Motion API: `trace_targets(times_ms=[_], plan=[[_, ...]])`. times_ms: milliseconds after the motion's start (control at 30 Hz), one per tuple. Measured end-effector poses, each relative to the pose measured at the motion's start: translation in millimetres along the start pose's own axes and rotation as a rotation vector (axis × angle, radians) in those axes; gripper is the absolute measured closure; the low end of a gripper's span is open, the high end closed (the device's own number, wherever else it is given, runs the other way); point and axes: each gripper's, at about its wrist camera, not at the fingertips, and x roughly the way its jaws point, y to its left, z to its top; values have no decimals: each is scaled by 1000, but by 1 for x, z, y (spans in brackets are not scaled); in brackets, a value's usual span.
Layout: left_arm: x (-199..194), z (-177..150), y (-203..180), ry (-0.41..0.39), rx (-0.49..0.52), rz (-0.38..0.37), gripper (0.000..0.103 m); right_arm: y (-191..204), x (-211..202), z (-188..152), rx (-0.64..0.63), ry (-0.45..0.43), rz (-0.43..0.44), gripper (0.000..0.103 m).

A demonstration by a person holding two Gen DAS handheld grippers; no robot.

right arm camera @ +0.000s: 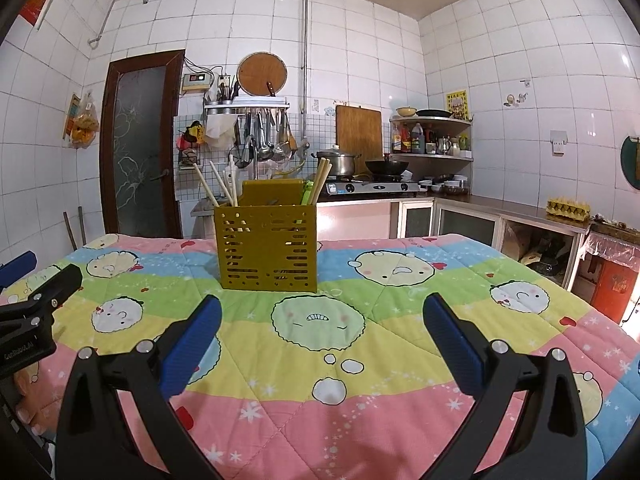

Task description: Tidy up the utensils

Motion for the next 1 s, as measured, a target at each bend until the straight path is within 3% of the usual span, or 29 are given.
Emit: trace_targets(times_ms=[1000], plan=[[-1, -2, 0, 8, -7, 2, 5, -1, 0, 1, -1, 1, -1, 4]])
